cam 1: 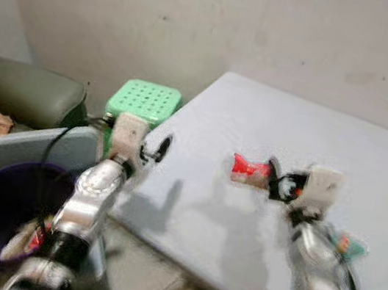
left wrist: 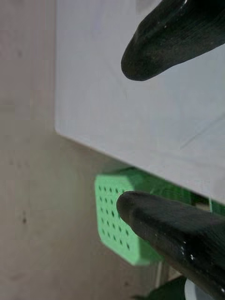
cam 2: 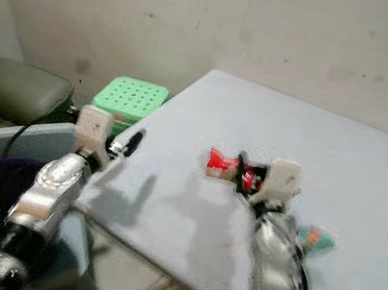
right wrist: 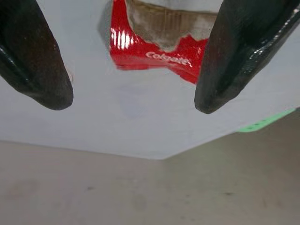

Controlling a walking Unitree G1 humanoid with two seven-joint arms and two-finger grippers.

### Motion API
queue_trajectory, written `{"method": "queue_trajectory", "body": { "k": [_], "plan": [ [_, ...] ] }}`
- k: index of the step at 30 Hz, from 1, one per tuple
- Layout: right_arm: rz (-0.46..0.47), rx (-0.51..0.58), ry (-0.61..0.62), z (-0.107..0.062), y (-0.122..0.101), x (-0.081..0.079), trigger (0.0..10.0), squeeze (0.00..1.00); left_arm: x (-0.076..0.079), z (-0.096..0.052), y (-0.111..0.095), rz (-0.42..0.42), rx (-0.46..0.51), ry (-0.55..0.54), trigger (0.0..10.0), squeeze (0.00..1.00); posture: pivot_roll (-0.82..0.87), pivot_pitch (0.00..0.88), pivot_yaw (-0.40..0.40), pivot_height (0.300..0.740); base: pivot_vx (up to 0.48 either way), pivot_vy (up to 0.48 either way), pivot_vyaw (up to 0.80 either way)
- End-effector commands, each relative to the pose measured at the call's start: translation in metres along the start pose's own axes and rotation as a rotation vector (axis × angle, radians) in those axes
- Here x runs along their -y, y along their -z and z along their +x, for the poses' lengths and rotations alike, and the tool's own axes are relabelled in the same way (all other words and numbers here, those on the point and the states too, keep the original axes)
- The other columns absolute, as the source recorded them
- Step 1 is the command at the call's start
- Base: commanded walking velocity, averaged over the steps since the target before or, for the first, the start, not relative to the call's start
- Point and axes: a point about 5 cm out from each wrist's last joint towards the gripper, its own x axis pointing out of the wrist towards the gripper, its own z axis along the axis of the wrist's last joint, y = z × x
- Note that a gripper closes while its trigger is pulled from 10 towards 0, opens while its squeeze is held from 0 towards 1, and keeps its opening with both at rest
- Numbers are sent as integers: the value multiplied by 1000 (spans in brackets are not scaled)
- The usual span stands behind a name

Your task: Picking trash to rubbish bin

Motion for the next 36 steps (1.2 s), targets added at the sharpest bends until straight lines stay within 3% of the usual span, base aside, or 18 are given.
{"method": "queue_trajectory", "body": {
  "k": [1,4,12,13,15,17,20,22,28,36],
  "plan": [
    [-5,6,6,1,-3,7,10000,0,9,5,-6,-6,18,13,10000,0,33,0,4,715,0,0,0],
    [6,-3,-1,1,-3,6,10000,0,12,6,-6,38,0,24,10000,0,33,0,3,715,0,0,0],
    [8,-8,-4,5,-7,13,10000,0,30,7,2,42,-34,108,10000,0,35,0,-2,715,0,0,0],
    [-13,3,-16,5,-9,13,10000,0,33,7,6,-12,-56,132,10000,0,33,0,-3,715,0,0,0],
    [-18,8,-26,5,-11,12,10000,0,37,10,7,-44,-57,133,10000,0,27,0,0,715,0,0,0],
    [-11,22,-43,3,-15,11,10000,0,43,14,9,-166,-78,163,10000,0,17,0,1,715,0,0,0],
    [-8,31,-61,2,-17,9,10000,0,47,19,10,-189,-103,186,10000,0,9,0,4,715,0,0,0],
    [-13,52,-101,-3,-21,3,10000,0,52,24,6,-151,-93,227,10000,0,-8,11,9,715,0,0,0],
    [-19,58,-179,-16,-24,-8,10000,0,59,38,-4,-144,-95,286,10000,0,-41,47,21,715,0,0,0],
    [-19,52,-164,-37,-24,-10,10000,0,65,51,-17,-250,-118,327,10000,0,-104,93,54,715,0,0,0]
  ]
}}
